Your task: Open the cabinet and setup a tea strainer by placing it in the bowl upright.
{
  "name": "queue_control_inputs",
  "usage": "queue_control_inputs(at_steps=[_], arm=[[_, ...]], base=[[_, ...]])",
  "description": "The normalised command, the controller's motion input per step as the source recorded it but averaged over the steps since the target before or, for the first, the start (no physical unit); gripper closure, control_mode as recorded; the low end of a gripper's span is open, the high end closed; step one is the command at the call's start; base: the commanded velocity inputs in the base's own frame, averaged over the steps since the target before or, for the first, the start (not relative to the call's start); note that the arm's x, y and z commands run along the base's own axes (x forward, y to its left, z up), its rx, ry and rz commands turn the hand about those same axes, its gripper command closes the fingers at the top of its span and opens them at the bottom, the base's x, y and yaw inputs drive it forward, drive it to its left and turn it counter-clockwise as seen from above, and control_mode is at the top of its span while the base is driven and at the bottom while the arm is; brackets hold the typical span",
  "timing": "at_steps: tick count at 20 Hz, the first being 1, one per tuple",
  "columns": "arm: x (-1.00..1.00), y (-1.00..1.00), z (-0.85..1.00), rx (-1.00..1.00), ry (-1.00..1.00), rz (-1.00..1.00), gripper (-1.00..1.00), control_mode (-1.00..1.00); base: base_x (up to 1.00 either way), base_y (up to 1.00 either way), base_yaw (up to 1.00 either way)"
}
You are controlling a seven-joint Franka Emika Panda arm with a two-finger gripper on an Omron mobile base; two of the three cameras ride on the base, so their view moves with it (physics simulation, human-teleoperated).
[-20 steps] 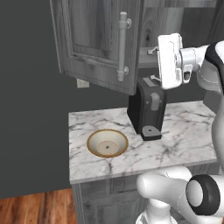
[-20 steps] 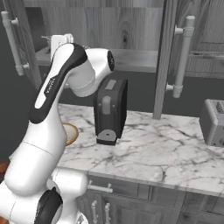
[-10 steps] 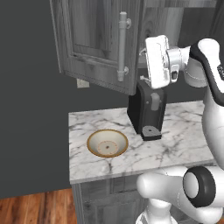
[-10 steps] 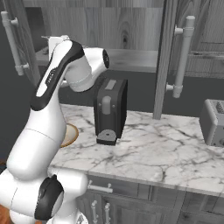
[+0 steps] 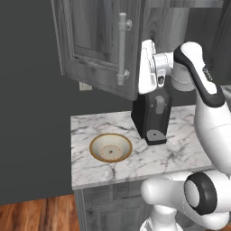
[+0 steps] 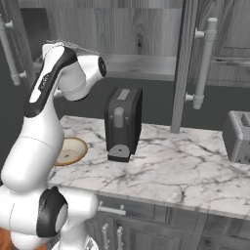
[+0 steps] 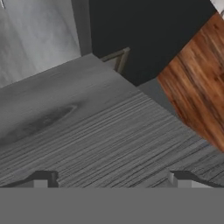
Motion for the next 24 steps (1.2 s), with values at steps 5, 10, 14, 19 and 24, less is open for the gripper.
queue_control_inputs(at_steps=[5,10,14,19,24], arm=[[0.02,0.82,-0.12,0.0,0.0,0.0,-1.0,-1.0],[0.0,1.0,-0.16,-0.05,0.0,0.0,-1.0,-1.0],[0.0,1.0,-0.11,-0.05,0.0,0.01,-1.0,-1.0],[0.0,0.86,-0.01,-0.03,0.0,0.0,-1.0,-1.0],[0.0,0.51,0.0,-0.02,0.0,0.0,-1.0,-1.0]], base=[[0.0,0.0,0.0],[0.0,0.0,0.0],[0.0,0.0,0.0],[0.0,0.0,0.0],[0.0,0.0,0.0]])
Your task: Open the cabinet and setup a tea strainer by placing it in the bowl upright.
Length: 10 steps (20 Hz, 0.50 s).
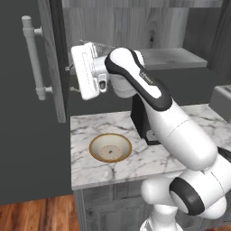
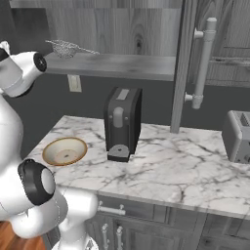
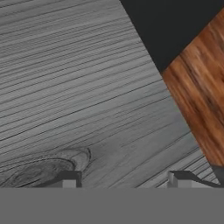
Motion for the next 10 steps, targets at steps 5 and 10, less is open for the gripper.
queue_control_inputs(at_steps=[5,10], arm=[[0.0,0.18,0.0,-0.04,0.0,0.0,-1.0,-1.0],[0.0,-0.12,-0.03,-0.07,-0.01,-0.01,-1.0,-1.0]], base=[[0.0,0.0,0.0],[0.0,0.0,0.0]])
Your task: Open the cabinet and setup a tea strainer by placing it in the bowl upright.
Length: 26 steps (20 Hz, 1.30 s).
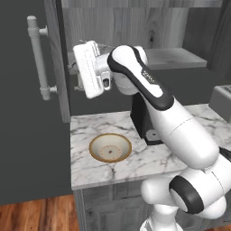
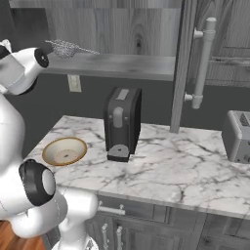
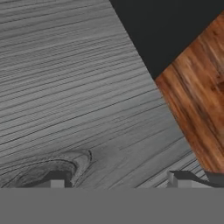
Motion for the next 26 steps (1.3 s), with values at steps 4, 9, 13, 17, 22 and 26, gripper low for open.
queue_control_inputs(at_steps=[4,9,13,17,22,26], arm=[[0.0,-0.63,-0.01,-0.11,-0.16,-0.04,-1.0,-1.0],[0.0,-0.79,-0.01,-0.15,-0.15,-0.07,-1.0,-1.0],[0.0,-0.9,-0.07,-0.21,-0.22,-0.02,-1.0,-1.0],[-0.01,-0.41,0.0,-0.35,-0.21,0.0,-1.0,-1.0],[0.0,-0.32,0.0,-0.47,-0.06,0.06,-1.0,-1.0],[0.0,-0.41,-0.01,-0.51,-0.21,0.14,-1.0,-1.0]], base=[[0.0,0.0,0.0],[0.0,0.0,0.0],[0.0,0.0,0.0],[0.0,0.0,0.0],[0.0,0.0,0.0],[0.0,0.0,0.0]])
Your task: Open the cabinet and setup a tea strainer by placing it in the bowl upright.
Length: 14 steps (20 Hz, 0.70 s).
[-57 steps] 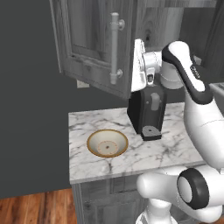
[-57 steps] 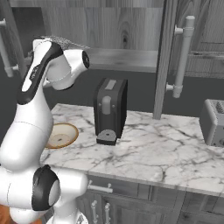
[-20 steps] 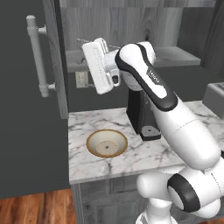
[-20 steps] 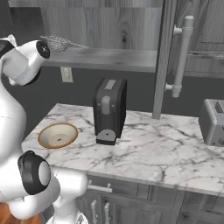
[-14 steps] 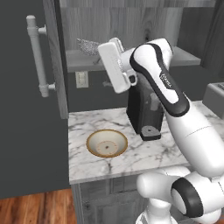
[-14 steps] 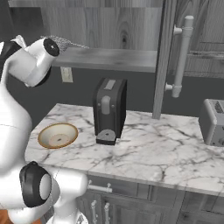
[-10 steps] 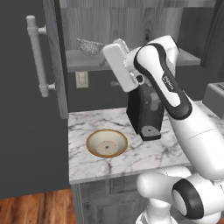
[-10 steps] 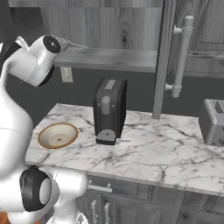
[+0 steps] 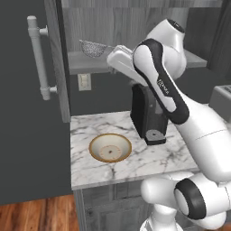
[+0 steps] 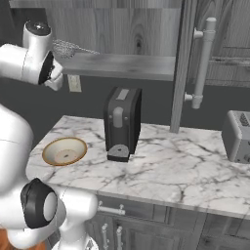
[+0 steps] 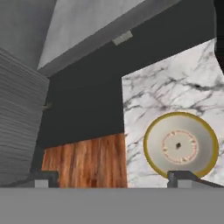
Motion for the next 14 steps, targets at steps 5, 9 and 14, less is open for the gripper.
queue_control_inputs(at_steps=[5,9,14], arm=[[0.0,-0.63,-0.08,-0.47,-0.33,0.2,-1.0,-1.0],[0.0,-0.64,-0.09,-0.46,-0.3,0.28,-1.0,-1.0],[0.0,-0.24,-0.05,-0.4,-0.38,0.27,-1.0,-1.0]], base=[[0.0,0.0,0.0],[0.0,0.0,0.0],[0.0,0.0,0.0]])
